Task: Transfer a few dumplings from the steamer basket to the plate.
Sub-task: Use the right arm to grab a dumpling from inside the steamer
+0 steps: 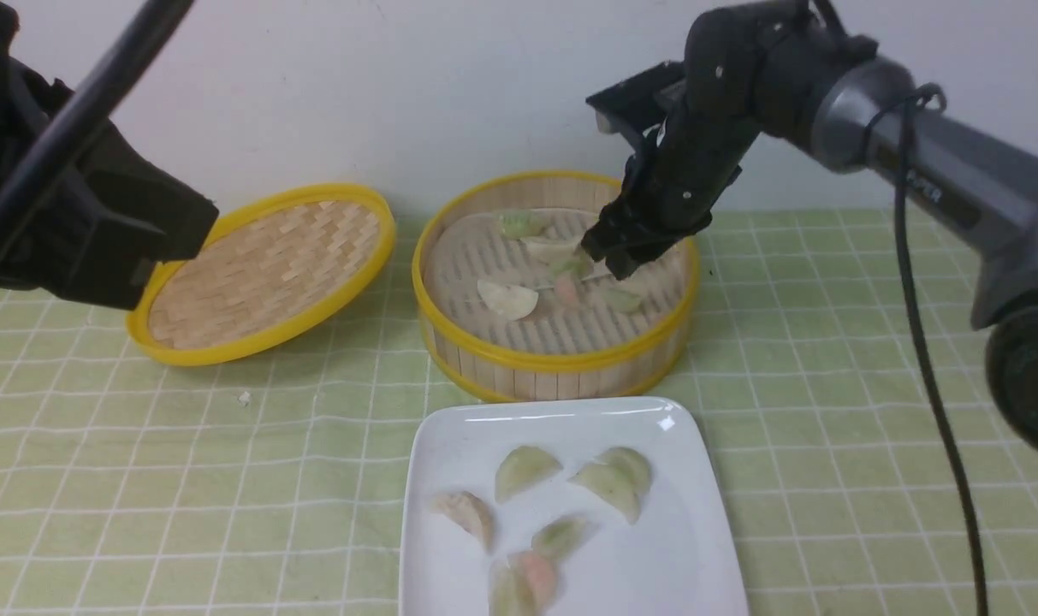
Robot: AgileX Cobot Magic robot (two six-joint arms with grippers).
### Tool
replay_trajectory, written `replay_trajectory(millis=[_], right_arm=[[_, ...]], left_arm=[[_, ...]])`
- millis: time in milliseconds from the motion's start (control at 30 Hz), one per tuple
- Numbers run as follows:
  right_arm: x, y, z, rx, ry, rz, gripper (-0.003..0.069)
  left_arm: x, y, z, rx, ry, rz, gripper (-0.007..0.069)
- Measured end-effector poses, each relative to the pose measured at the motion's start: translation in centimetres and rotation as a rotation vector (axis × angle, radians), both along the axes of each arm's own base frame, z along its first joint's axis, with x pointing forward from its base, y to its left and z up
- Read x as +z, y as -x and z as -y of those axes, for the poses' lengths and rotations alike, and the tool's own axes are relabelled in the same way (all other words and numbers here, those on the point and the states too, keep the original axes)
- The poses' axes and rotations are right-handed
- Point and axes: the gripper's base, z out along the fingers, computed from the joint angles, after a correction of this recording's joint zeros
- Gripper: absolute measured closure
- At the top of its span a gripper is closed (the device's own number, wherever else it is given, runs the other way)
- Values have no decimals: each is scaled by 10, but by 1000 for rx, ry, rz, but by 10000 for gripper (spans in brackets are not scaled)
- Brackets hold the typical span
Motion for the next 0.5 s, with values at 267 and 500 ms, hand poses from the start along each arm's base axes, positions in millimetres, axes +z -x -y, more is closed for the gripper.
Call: replay_trajectory(millis=[267,500], right_arm=[[-50,-11,-4,-3,22,-34,225],[-36,-8,-3,-15,9,-36,468]], left_arm=[[0,0,0,0,-1,0,631],[0,0,0,0,-1,0,631]])
